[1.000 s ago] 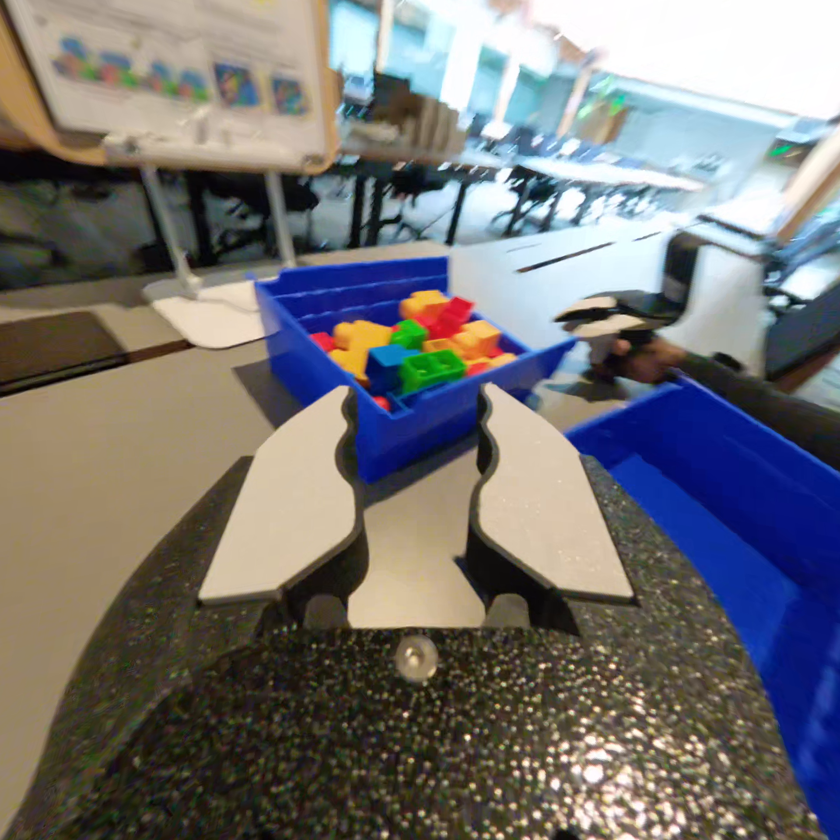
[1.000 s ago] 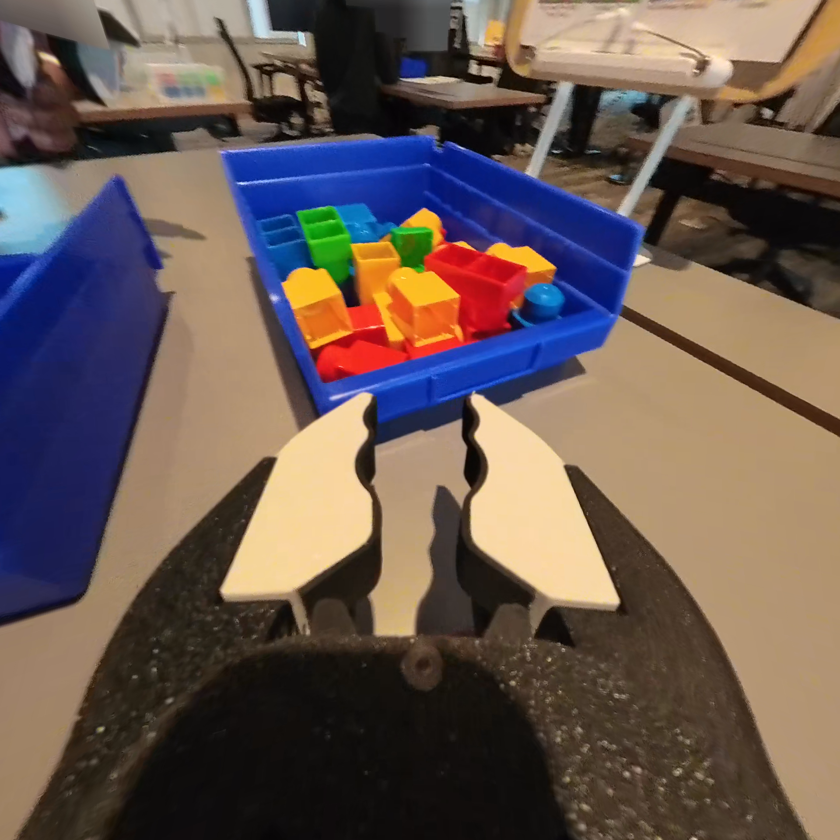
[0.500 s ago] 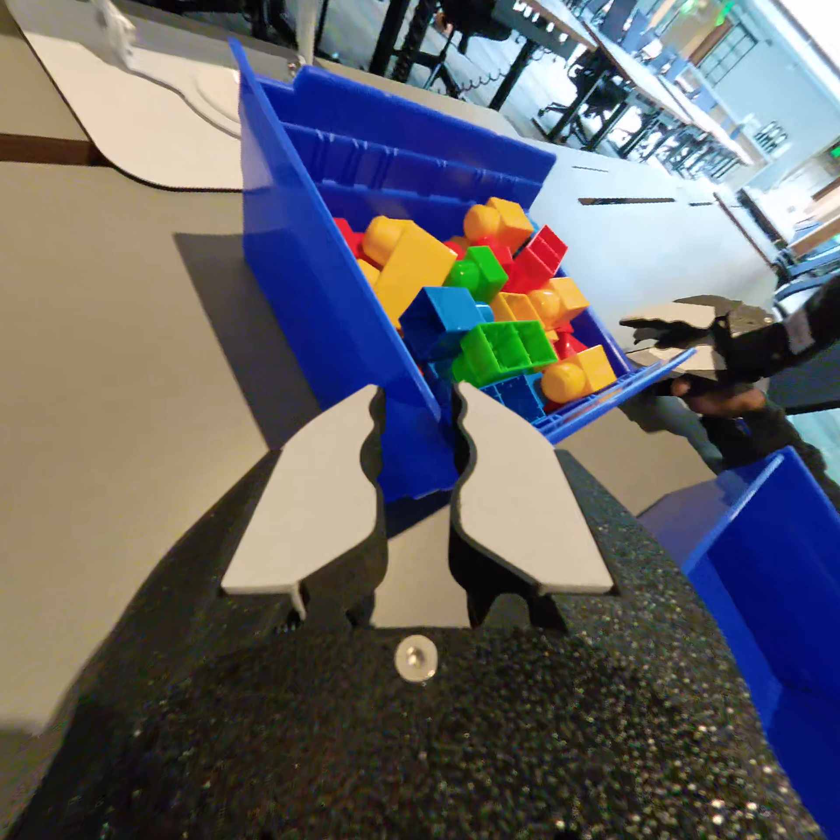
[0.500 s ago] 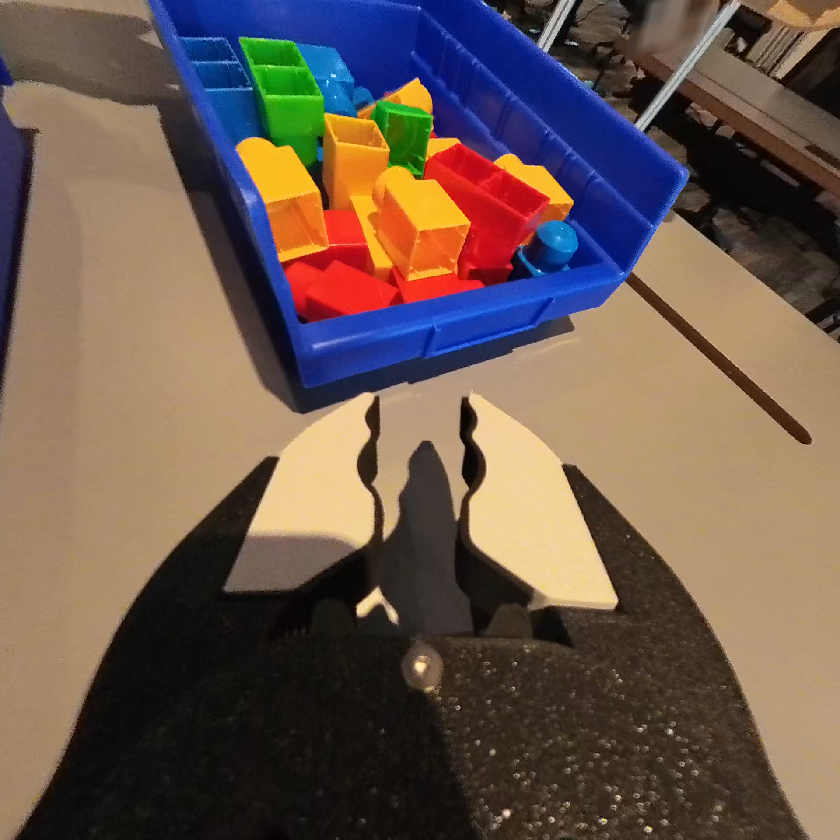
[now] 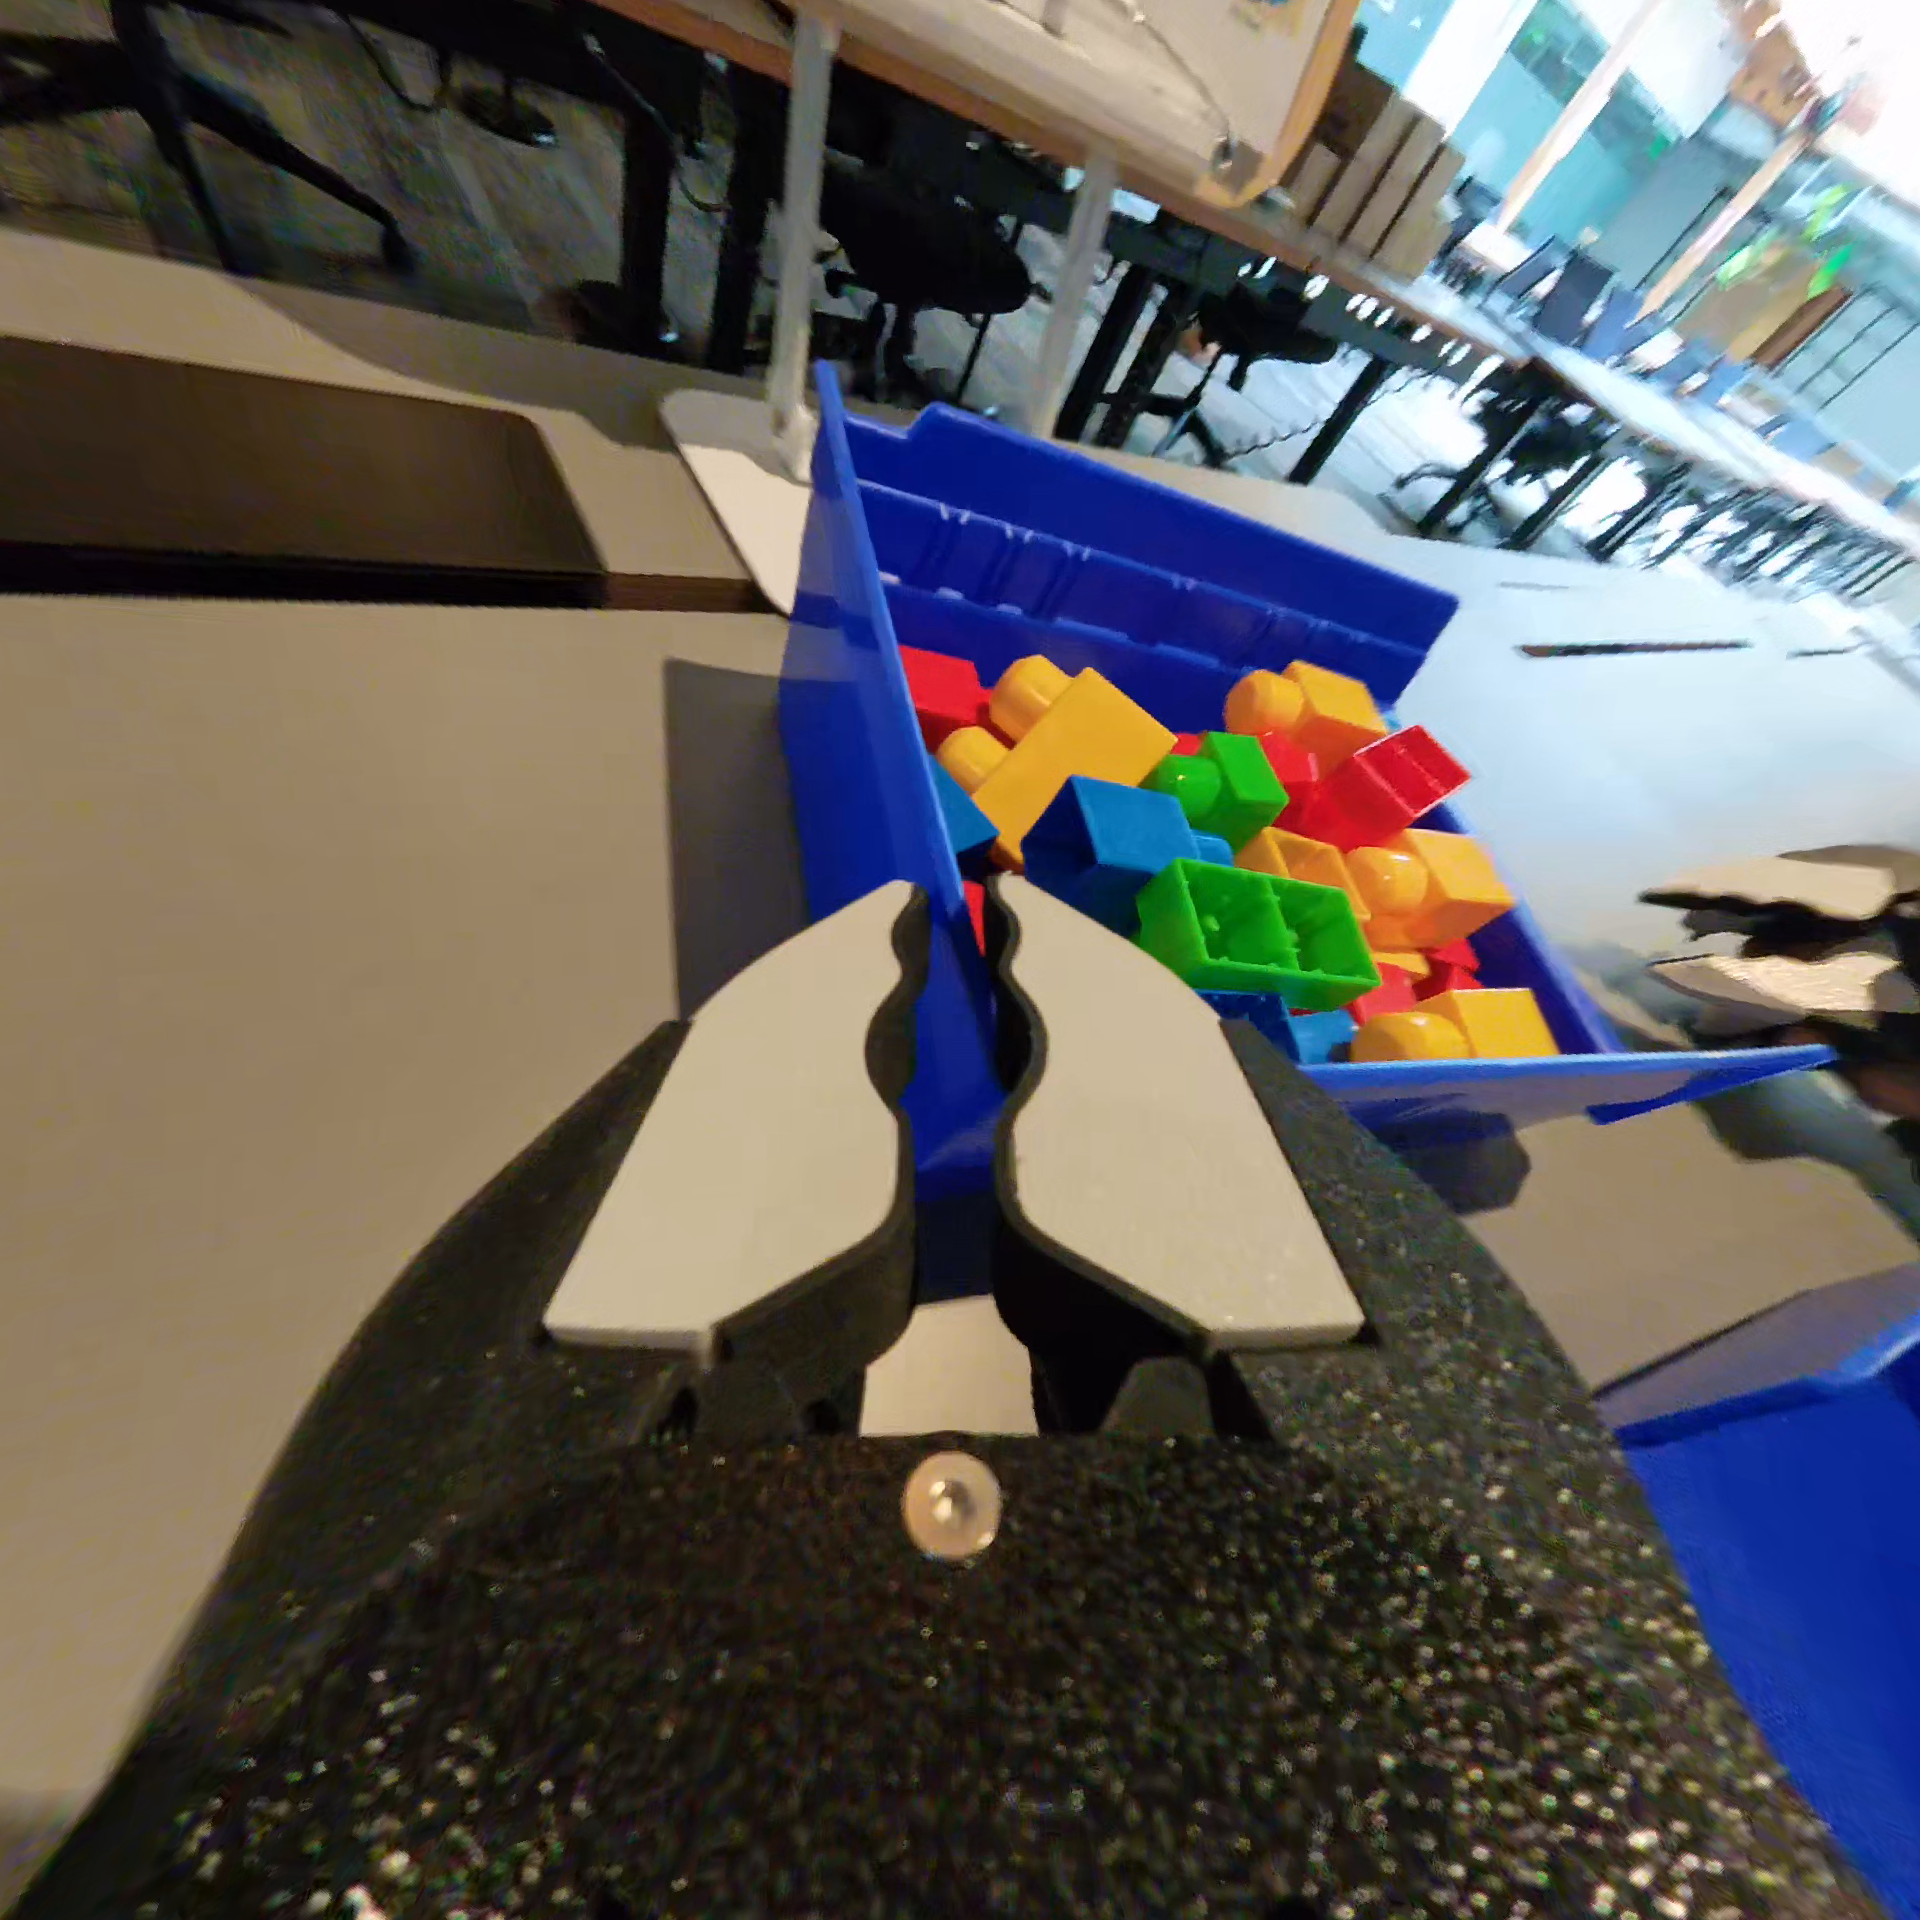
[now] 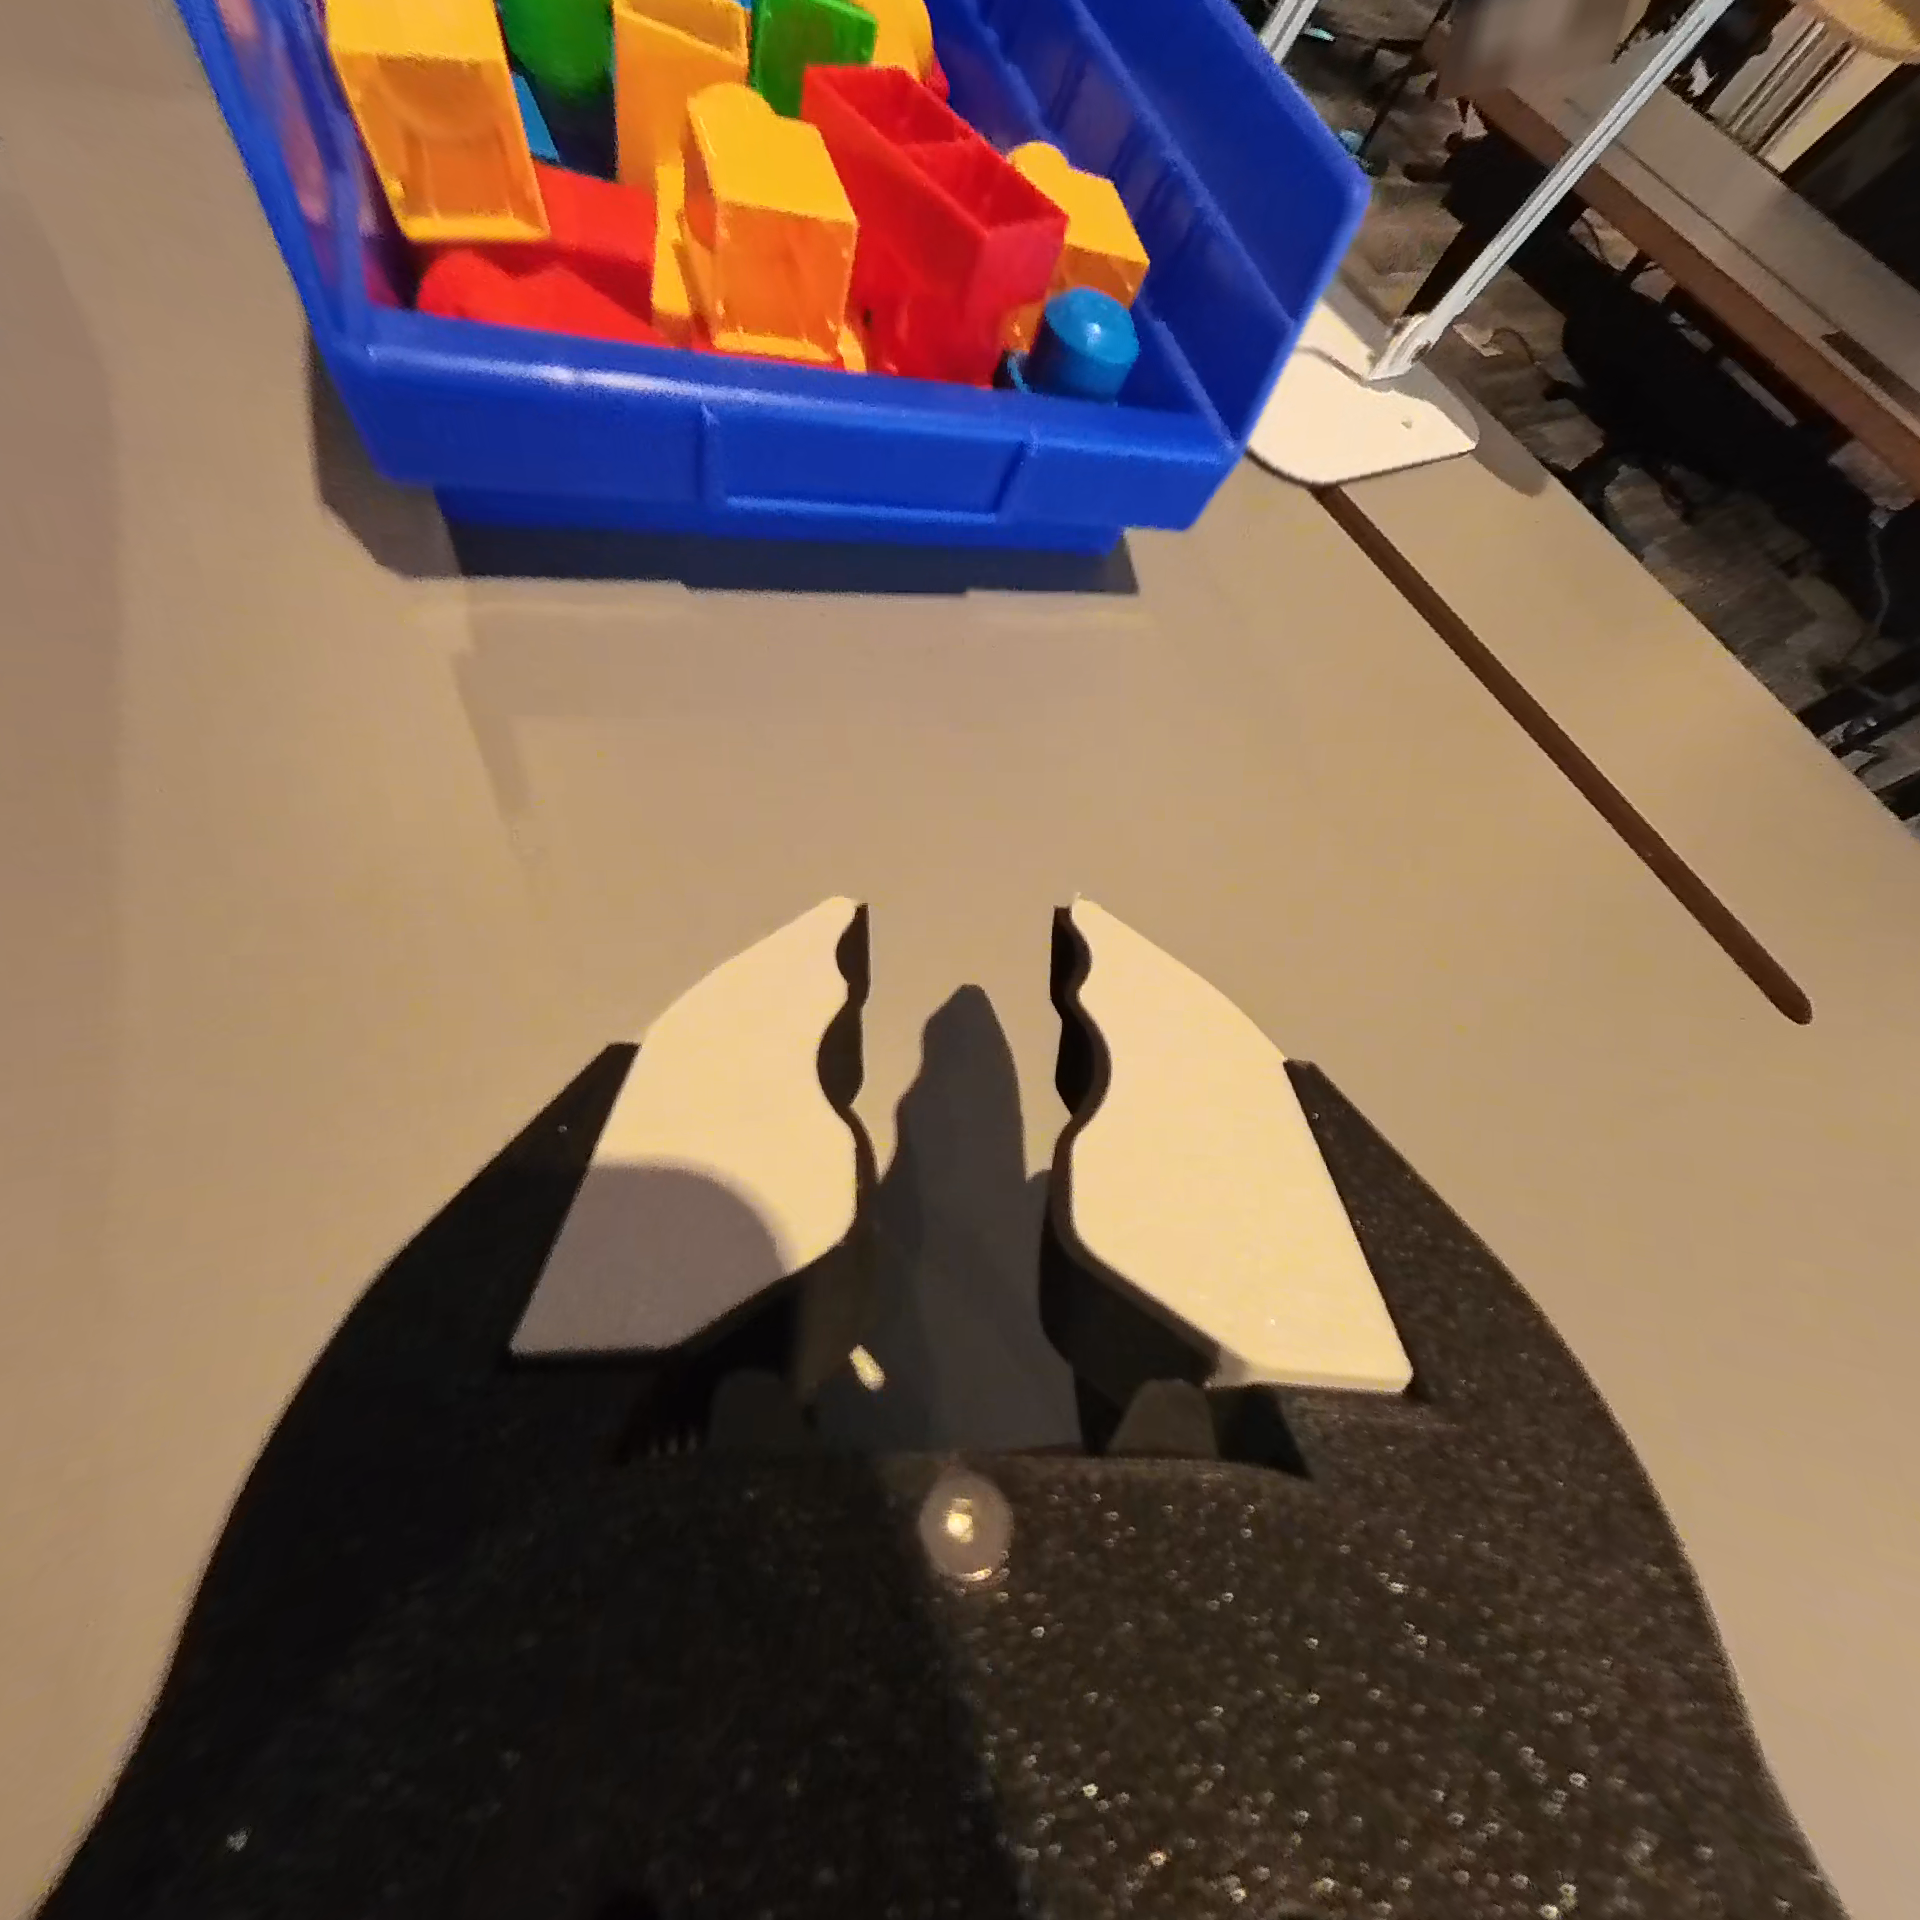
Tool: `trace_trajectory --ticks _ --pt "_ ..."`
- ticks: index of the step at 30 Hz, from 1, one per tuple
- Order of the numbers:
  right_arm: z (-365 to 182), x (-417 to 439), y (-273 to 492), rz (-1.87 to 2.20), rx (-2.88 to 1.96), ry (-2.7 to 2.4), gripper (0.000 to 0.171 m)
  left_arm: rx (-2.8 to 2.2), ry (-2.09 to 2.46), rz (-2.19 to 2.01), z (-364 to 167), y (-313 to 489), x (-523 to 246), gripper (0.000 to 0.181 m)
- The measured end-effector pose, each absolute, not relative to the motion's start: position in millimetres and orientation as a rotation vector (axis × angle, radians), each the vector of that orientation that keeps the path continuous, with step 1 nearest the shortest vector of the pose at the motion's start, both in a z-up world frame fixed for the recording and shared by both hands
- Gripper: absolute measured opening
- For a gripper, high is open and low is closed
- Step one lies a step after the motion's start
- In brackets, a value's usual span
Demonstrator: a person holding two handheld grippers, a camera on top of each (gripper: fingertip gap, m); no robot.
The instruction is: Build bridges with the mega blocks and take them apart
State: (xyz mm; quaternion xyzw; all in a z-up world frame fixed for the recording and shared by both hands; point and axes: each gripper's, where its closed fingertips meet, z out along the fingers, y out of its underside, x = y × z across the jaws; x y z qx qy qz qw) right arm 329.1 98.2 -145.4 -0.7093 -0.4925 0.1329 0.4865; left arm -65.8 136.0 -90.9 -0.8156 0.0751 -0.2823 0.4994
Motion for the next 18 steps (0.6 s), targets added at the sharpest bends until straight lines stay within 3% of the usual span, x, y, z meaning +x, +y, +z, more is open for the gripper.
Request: trace_trajectory --ticks 1,12,15,18 --pt "-146 329 98 0.320 -1.726 -1.201 0.033 -1.984 0.193 -0.636 -91 136 -75 0.008" --pt "-149 328 98 0.284 -1.732 -1.227 0.033 -1.943 0.059 -0.042 -71 125 -194 0.008" --pt "-151 328 98 0.275 -1.735 -1.234 0.033 -1.691 0.243 -0.148 -16 112 -154 0.024" --pt "-152 328 98 0.268 -1.739 -1.238 0.033 -1.467 0.724 -0.475 19 70 -49 0.024"
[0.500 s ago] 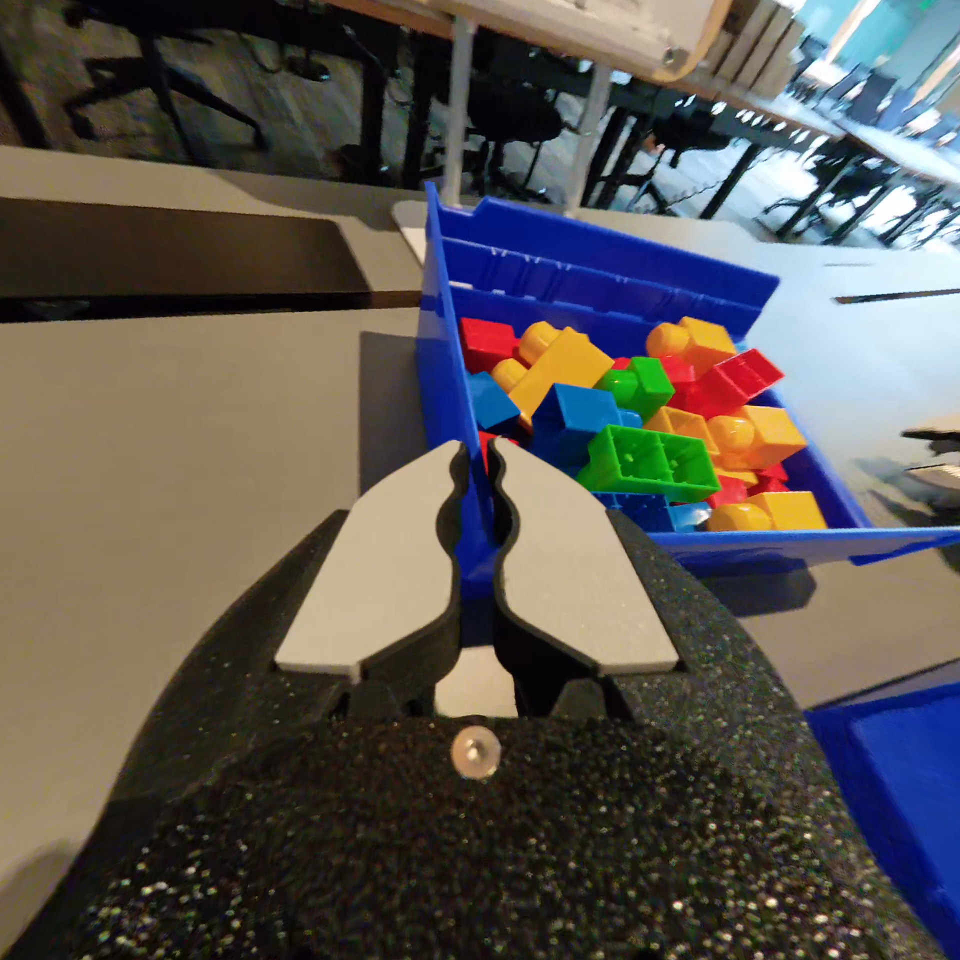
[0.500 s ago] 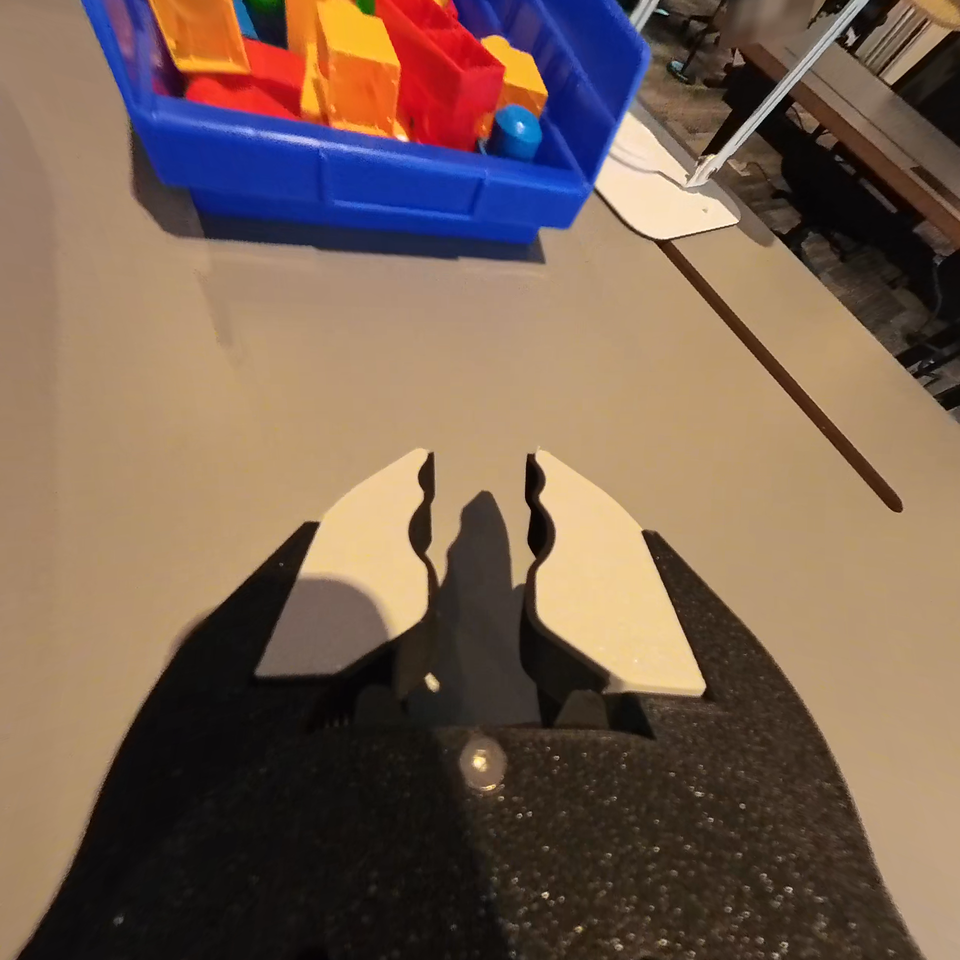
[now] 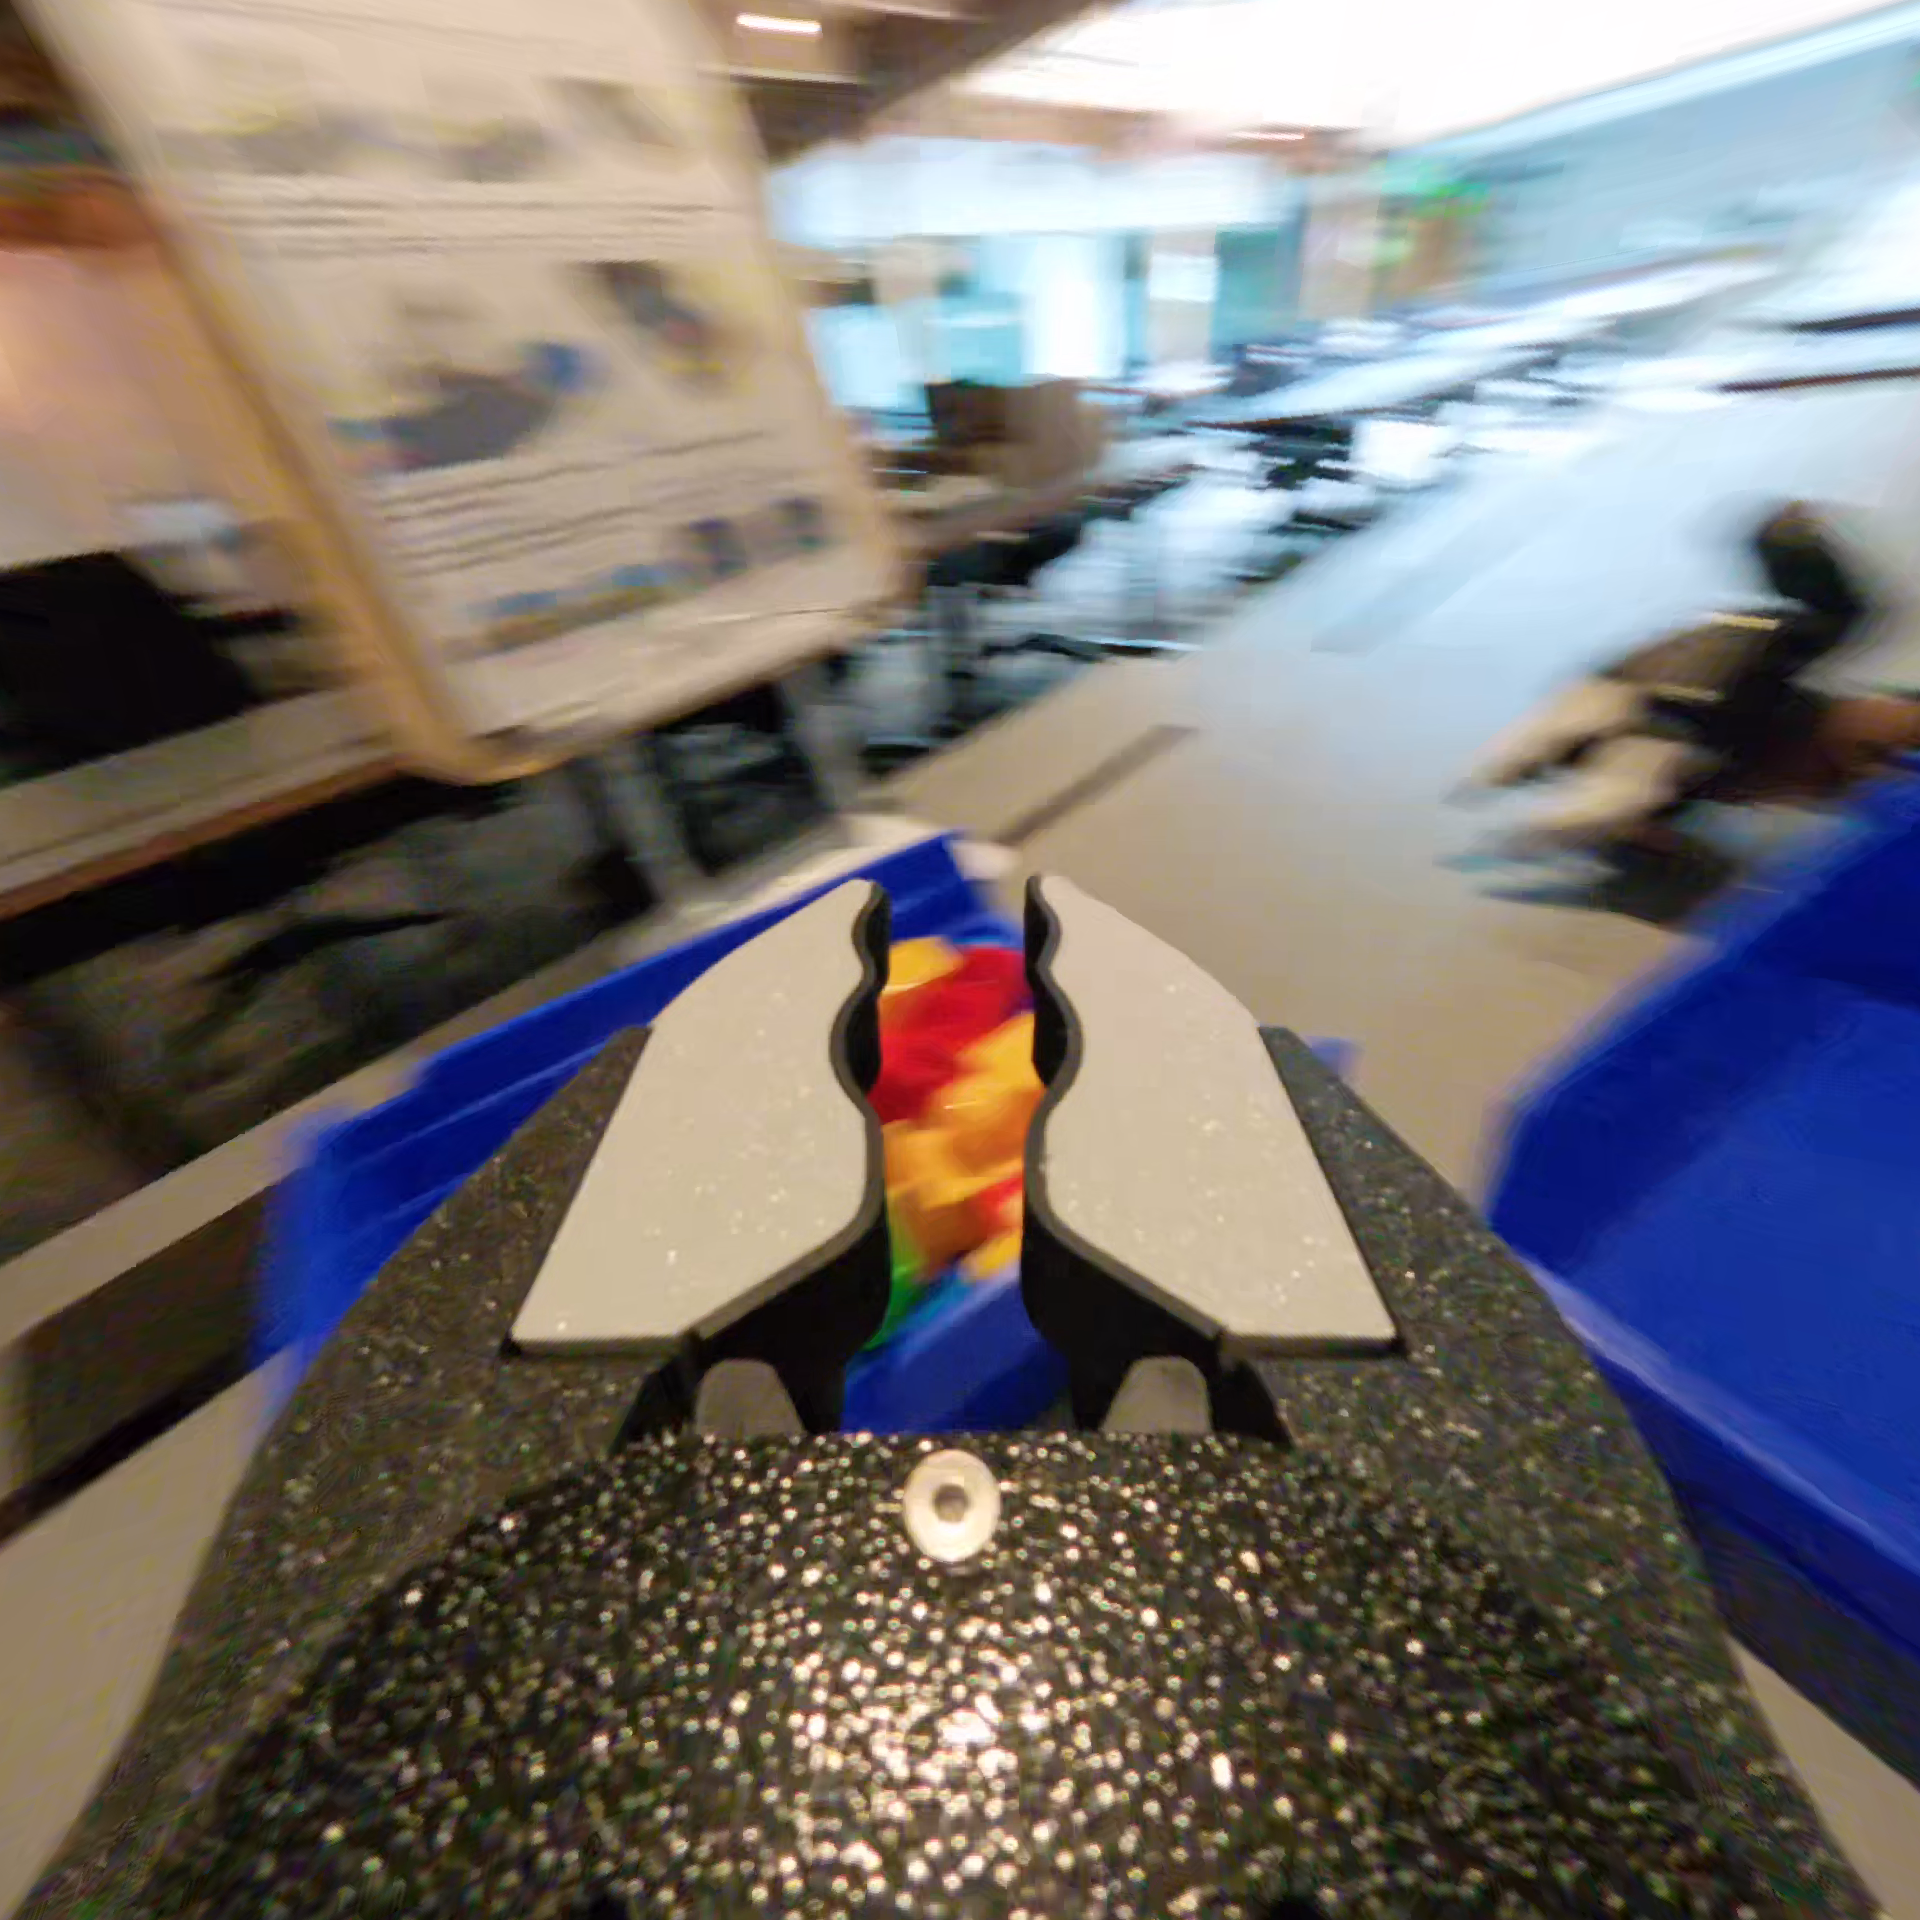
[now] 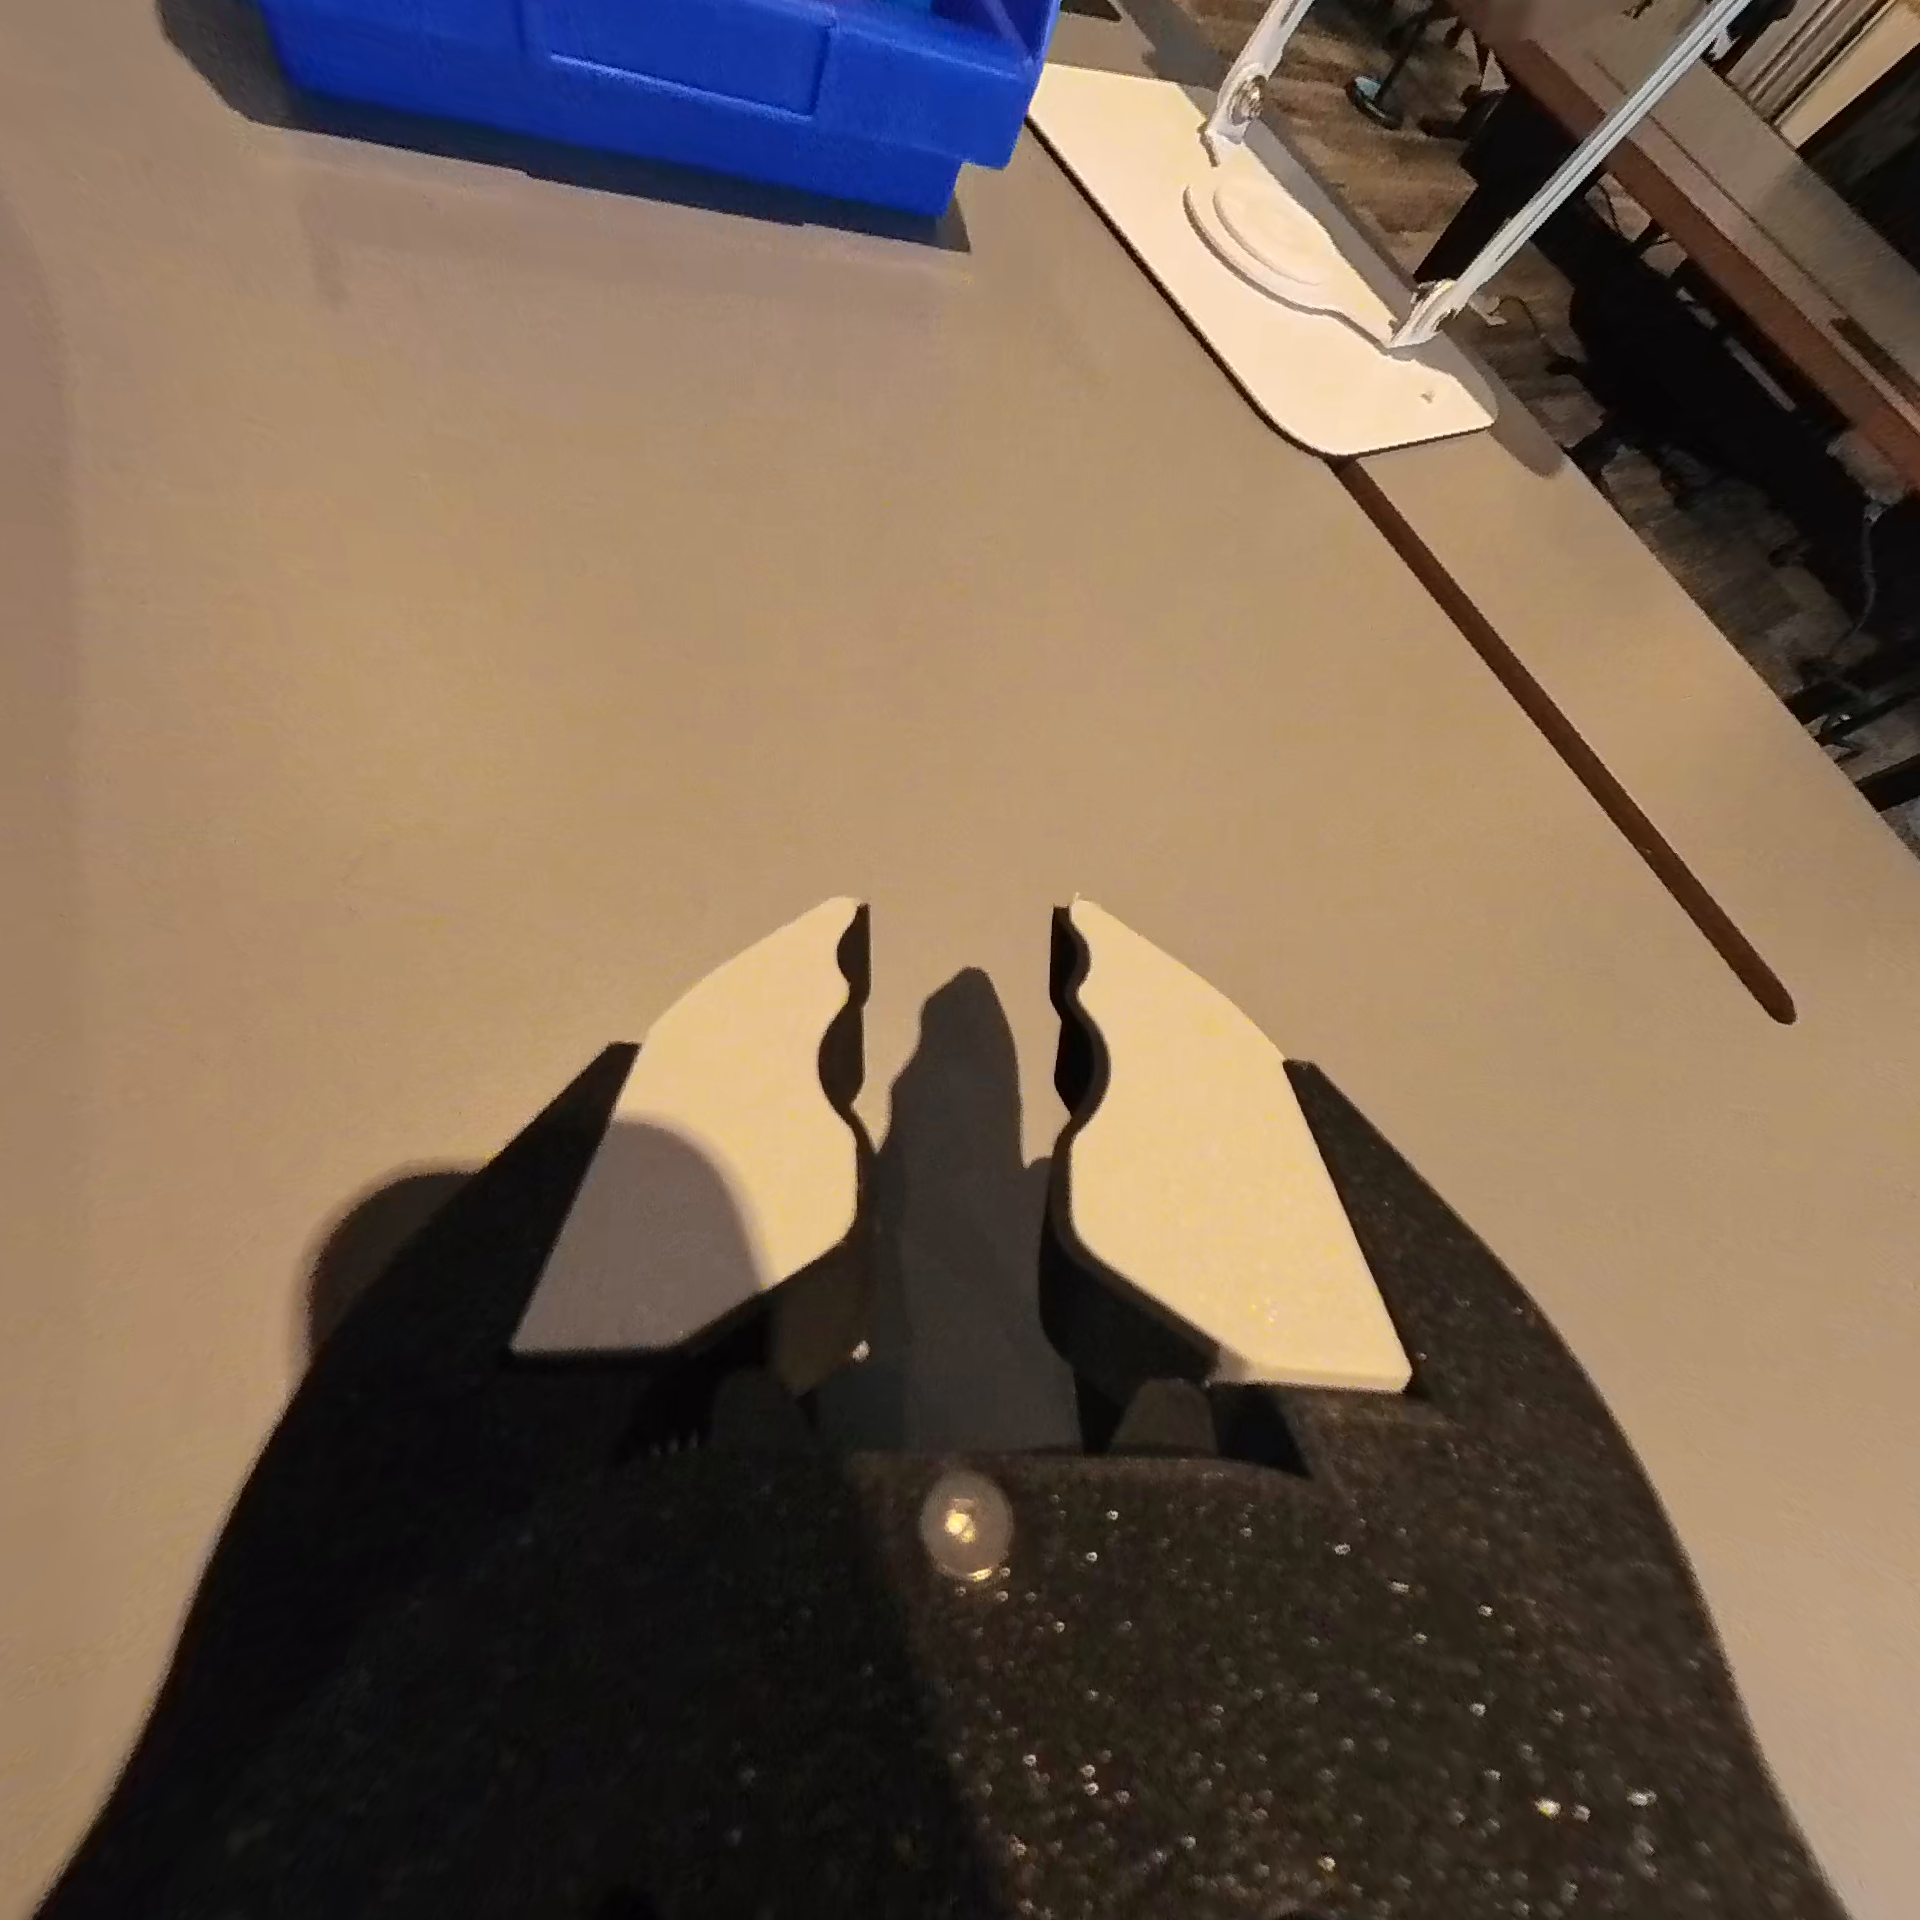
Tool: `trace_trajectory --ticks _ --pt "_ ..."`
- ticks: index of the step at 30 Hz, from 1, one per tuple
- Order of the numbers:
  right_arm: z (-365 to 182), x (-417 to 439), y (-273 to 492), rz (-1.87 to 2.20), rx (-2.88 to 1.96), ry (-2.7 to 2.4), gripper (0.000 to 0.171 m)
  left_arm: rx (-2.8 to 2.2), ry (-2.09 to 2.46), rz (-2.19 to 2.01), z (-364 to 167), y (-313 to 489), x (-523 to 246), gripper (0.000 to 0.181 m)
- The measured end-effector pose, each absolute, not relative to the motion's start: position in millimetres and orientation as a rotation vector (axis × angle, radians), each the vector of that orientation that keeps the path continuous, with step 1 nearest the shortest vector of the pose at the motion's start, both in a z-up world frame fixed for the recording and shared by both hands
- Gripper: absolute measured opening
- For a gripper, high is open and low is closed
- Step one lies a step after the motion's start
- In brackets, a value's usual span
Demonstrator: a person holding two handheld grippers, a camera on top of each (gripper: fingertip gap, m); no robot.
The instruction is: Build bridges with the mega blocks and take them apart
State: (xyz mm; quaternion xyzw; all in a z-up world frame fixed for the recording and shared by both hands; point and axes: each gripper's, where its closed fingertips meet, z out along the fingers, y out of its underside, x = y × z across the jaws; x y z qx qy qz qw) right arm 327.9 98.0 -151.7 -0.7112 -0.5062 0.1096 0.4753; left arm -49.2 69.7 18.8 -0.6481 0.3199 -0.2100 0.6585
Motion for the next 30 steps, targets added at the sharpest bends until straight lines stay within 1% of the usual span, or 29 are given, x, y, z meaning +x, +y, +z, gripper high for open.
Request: trace_trajectory --ticks 2,4,5,8,12,14,18,22,26,30 --pt "-152 328 98 0.262 -1.740 -1.238 0.033 -1.495 1.015 -0.608 4 42 5 0.023" --pt "-153 328 98 0.255 -1.740 -1.244 0.033 -1.574 1.228 -0.458 -29 37 30 0.026" --pt "-153 328 98 0.252 -1.740 -1.248 0.033 -1.613 1.319 -0.377 -47 37 37 0.031" --pt "-154 327 97 0.248 -1.740 -1.258 0.033 -1.722 1.418 -0.251 -84 45 46 0.023" --pt "-155 327 96 0.242 -1.741 -1.270 0.033 -1.714 1.426 -0.132 -91 54 42 0.011" --pt "-156 327 96 0.238 -1.741 -1.273 0.033 -1.734 1.446 -0.157 -91 49 35 0.007" --pt "-157 327 96 0.231 -1.742 -1.277 0.033 -1.748 1.490 -0.194 -91 40 18 0.007" --pt "-157 327 96 0.225 -1.743 -1.279 0.033 -1.836 1.463 -0.134 -91 37 -21 0.009" --pt "-158 326 96 0.216 -1.743 -1.287 0.033 -1.944 1.325 -0.124 -91 36 -75 0.011" --pt "-160 326 96 0.203 -1.745 -1.298 0.033 -2.069 1.059 -0.023 -88 41 -141 0.015"
